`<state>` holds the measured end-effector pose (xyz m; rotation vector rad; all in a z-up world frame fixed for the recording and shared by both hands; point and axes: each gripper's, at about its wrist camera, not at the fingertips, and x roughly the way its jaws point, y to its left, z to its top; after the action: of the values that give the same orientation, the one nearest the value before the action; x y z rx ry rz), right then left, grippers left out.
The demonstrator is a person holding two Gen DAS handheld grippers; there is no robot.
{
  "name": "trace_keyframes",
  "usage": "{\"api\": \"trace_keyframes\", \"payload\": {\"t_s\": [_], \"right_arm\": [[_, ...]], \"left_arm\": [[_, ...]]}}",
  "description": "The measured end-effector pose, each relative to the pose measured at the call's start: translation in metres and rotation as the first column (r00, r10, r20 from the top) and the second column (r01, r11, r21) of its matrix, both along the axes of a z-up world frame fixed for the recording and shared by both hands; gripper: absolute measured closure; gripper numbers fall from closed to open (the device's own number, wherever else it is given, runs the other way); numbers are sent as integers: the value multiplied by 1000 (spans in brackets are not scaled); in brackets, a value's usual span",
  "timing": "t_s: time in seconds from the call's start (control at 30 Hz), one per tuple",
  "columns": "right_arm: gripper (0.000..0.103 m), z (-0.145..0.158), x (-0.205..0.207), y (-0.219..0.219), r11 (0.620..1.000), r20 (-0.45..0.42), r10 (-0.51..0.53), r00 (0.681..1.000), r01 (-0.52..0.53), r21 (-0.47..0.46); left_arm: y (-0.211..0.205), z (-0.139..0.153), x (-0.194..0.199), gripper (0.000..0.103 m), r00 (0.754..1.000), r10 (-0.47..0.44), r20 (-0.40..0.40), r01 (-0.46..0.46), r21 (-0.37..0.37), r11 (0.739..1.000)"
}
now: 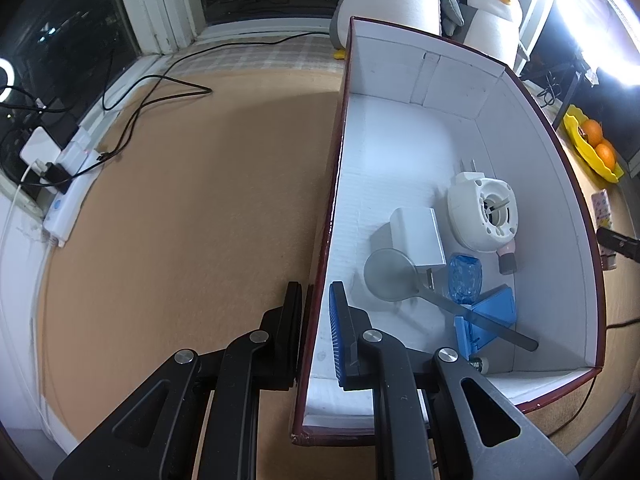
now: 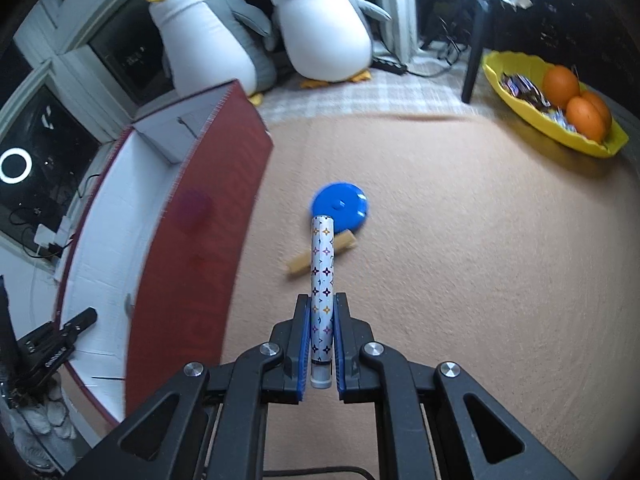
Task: Organize rigid objects
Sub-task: 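Carry the patterned tube into the box and release it with the right gripper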
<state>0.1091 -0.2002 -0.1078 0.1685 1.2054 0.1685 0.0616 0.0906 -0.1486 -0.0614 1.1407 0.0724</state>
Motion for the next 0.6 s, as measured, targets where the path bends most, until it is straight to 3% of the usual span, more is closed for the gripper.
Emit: {"api": "trace_keyframes", "payload": {"t_s": [0.6], "right_arm": [[94, 41, 5, 57, 983, 92, 174, 980, -179, 44]], "left_arm": [[3, 0, -3, 91, 999, 48, 12, -48, -8, 999]]}}
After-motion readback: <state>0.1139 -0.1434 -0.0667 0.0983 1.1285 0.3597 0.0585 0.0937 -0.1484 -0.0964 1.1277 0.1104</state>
